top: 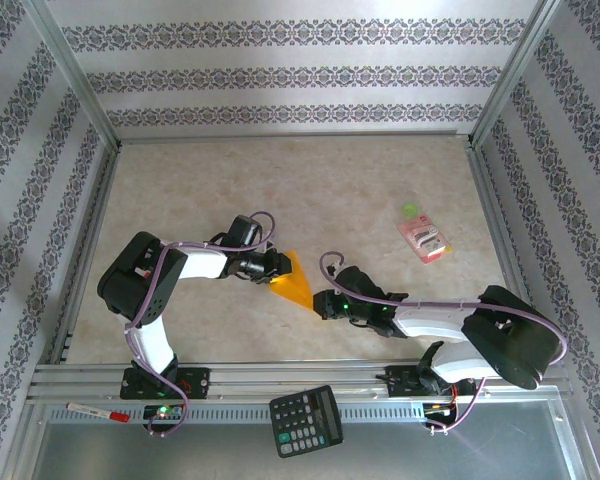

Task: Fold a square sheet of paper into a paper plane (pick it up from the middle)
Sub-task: Fourth fold the wing at the center of the table.

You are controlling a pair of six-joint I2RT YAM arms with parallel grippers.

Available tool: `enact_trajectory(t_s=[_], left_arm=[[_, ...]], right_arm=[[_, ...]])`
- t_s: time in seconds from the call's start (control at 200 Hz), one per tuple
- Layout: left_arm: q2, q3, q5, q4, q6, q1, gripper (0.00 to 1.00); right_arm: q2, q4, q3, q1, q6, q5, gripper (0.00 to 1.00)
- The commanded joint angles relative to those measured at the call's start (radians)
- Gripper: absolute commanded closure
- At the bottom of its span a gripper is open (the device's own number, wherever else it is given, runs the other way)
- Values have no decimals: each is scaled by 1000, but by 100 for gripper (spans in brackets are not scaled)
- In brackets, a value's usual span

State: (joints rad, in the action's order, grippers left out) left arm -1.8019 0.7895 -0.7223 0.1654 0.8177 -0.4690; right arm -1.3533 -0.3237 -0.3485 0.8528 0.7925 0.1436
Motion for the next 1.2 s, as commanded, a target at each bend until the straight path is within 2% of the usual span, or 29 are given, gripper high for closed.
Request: enact_trajectory(t_s=[0.0,0.205,0.565,0.974,1.194], left_arm=[[-33,-19,73,-58,-37,9,75],[-30,-15,73,-61,-39,7,75],[-29,-13,80,-69,-47,12,75],[-29,-15,80,-70,-49,13,75],[-28,-19,79,-66,-45,12,75]], right_arm=[[-23,-1,-17,-6,-11,15,90],[-39,-12,-1,-6,-4,14,96],[-57,19,45,20,-21,-12,95],[142,160,-20,10,-67,-30,86],[52,118,-89,8,-62,27,90]])
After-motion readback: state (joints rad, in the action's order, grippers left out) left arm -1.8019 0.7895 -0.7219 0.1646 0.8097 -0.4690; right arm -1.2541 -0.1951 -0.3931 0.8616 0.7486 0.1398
